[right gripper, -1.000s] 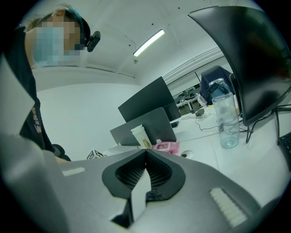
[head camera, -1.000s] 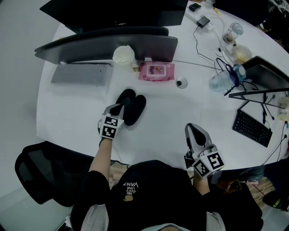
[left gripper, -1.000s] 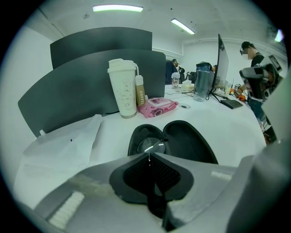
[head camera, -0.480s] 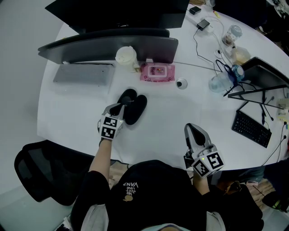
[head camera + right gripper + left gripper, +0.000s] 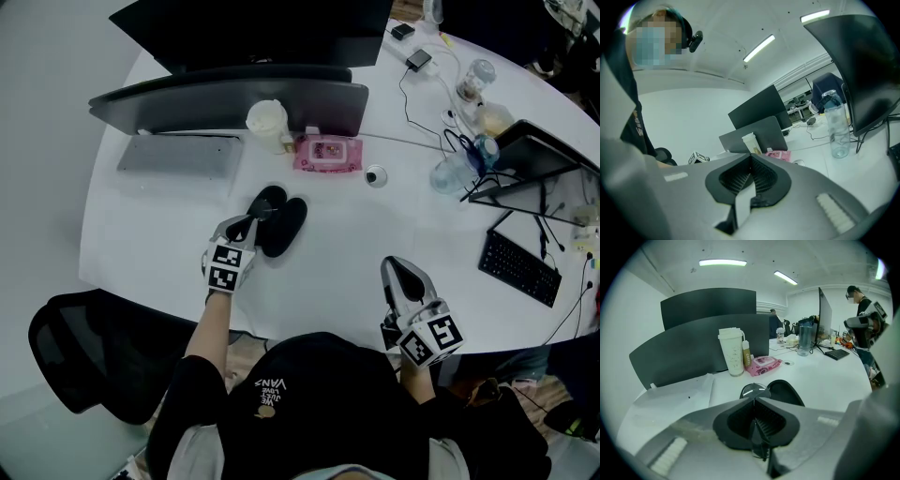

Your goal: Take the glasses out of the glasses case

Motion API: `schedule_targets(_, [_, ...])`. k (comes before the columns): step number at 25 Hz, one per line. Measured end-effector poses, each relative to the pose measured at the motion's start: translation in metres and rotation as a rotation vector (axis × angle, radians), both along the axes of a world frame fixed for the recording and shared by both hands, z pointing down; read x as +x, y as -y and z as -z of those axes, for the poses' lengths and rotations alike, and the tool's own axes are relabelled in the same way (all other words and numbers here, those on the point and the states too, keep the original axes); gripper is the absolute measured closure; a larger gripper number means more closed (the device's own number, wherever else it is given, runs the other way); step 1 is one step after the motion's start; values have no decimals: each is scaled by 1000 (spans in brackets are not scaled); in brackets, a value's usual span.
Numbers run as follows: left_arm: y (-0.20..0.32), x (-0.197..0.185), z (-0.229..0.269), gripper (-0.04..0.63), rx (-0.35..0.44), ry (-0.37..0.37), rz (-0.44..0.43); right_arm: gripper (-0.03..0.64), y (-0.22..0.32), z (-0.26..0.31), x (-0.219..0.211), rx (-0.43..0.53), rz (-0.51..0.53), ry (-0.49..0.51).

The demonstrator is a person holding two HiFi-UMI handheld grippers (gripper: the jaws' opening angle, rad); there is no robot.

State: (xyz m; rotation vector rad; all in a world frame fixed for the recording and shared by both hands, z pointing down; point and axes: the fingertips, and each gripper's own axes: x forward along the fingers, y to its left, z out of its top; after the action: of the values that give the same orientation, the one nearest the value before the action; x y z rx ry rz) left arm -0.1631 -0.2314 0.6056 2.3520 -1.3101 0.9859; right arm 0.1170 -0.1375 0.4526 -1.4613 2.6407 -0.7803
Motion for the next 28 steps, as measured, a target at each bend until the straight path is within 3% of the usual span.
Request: schedule_targets(28, [-68, -11, 102, 586, 239, -81, 24, 615, -55, 32, -38, 94, 79, -5])
